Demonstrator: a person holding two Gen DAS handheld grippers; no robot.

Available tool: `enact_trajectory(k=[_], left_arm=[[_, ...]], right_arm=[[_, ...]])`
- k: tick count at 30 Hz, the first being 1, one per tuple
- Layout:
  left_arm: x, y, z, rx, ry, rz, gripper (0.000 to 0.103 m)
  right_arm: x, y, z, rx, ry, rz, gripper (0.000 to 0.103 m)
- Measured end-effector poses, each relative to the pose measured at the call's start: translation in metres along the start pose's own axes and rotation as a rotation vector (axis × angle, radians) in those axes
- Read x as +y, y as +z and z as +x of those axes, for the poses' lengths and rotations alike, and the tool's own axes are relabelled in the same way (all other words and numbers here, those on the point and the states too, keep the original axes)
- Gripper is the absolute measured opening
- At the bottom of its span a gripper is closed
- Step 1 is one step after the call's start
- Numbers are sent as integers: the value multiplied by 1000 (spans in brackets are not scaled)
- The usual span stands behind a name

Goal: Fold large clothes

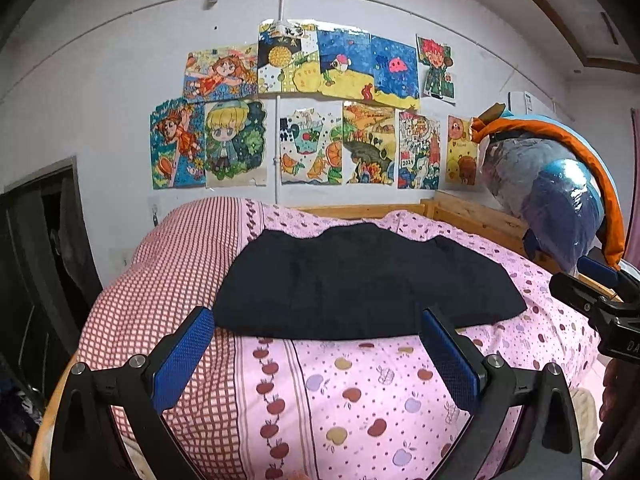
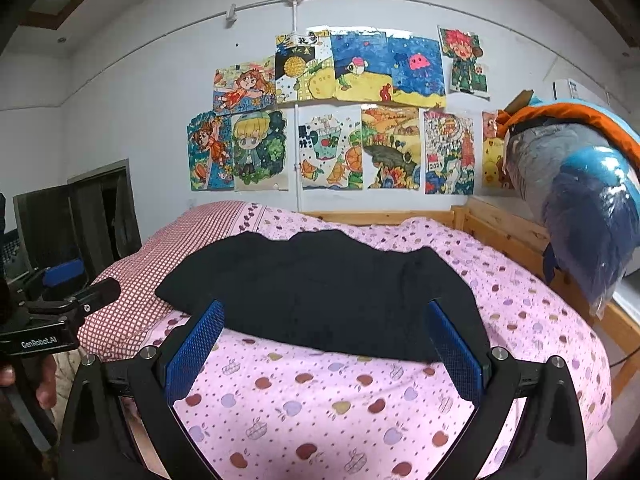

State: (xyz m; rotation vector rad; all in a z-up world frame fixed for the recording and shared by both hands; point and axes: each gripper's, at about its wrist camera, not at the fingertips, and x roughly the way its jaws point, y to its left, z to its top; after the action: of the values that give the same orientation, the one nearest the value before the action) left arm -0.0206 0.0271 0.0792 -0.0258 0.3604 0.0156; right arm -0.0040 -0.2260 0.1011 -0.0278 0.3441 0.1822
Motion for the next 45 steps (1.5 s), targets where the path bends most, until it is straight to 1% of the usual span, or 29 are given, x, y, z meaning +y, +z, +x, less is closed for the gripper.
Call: enact_trajectory(k=[7,12,16,22,30,45], left_arm=[[4,-14,6,36,-19,-19,103],[4,-18,8,41,-25,-16,103],[3,-19,8,44,-21,-17,103],[6,-24,15,70,-17,-19,103],[9,-25,19,75,-4,-19,103],[10,-25,19,74,-3,-18,103]], right_arm=[[-1,-15,2,9,-45,4,99],[-2,-25,8,33,-66,13,99],[-3,-29,13,52,-60,30,99],[-2,-33,17,65,-58,33,99],[-3,-39,22,86,-54,40,99],[-2,-41,21,88,-55,39,99]])
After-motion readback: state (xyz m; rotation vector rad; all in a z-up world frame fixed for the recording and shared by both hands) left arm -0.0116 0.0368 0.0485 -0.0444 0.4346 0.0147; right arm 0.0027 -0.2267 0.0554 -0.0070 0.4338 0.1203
